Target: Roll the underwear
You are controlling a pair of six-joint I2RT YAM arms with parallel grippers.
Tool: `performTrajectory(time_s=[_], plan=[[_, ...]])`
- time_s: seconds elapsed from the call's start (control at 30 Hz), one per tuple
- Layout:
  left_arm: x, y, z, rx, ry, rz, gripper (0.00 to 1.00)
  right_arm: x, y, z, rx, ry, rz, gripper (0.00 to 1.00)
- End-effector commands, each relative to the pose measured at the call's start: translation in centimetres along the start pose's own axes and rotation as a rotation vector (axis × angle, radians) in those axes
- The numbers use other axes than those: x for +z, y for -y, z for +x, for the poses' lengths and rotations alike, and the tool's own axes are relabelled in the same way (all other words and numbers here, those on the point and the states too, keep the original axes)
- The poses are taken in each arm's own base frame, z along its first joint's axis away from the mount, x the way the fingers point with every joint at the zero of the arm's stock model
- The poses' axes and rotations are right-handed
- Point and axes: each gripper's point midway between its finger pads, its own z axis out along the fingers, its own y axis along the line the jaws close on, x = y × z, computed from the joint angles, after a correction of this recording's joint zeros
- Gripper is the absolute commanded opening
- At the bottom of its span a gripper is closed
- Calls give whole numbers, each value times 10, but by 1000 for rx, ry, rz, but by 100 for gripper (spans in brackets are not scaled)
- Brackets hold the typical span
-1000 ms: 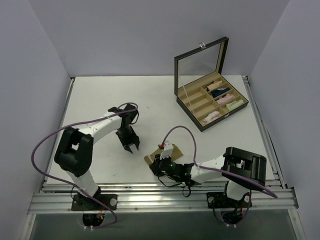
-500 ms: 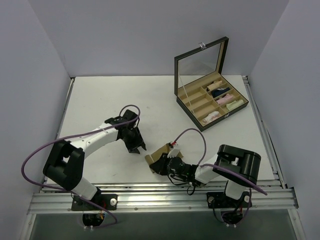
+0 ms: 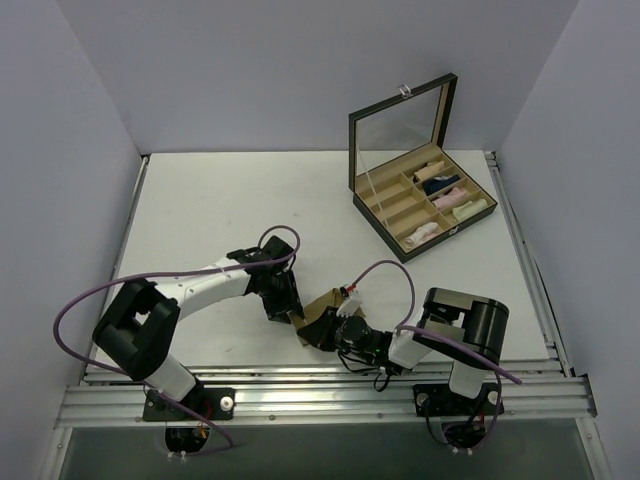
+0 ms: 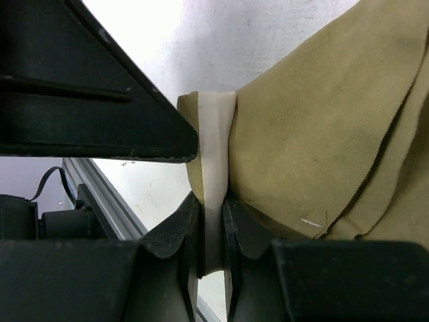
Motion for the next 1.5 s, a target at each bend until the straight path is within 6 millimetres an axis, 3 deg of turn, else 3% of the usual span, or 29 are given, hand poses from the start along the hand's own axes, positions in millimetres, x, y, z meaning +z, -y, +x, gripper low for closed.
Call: performTrajectory(time_s=[0.0,0.23,0.3,0.33,0.4,0.43,0.5,0.57,0.6,0.63,0.67,0.73,0.77,0.83,0.9,0.97,1.1,1.47], plan=[[6,-4,-8,10,37,-36,48,-26,90,44,-89,-176,289,0],[30,-18,-5,5,12,-117,48,-27,90,44,-95,-178,293,0],[35,-18,-5,5,8,-126,44,-26,88,45,-97,-186,286,1],[39,-20,-3,7,1,-148,40,-26,87,47,-99,-199,285,7],[44,-19,0,12,-22,-160,23,-22,76,44,-129,-207,273,21],[45,-21,3,20,-29,-182,18,-30,85,41,-164,-216,355,23],[46,-22,5,31,-46,-205,11,-33,77,34,-265,-219,404,30],[46,-24,6,37,-52,-226,9,-35,55,12,-358,-175,457,35],[46,-23,6,40,-54,-226,7,-44,58,10,-439,-202,506,38],[47,-24,6,39,-57,-234,7,-37,34,-6,-462,-146,491,39],[46,-25,7,39,-63,-242,6,-37,27,-11,-493,-136,497,40],[47,-24,6,44,-69,-253,5,-41,24,-15,-576,-148,538,42],[46,-26,6,47,-74,-273,4,-35,9,-24,-592,-111,532,42],[47,-25,5,54,-76,-283,3,-38,9,-21,-669,-135,574,43],[46,-26,5,63,-77,-300,2,-32,-6,-26,-700,-103,581,44],[46,-24,5,67,-73,-299,2,-34,1,-21,-757,-128,642,44],[46,-23,7,73,-73,-299,2,-27,-19,-16,-836,-113,625,44],[44,-30,10,70,-88,-331,2,-13,-4,-7,-948,-131,689,44]])
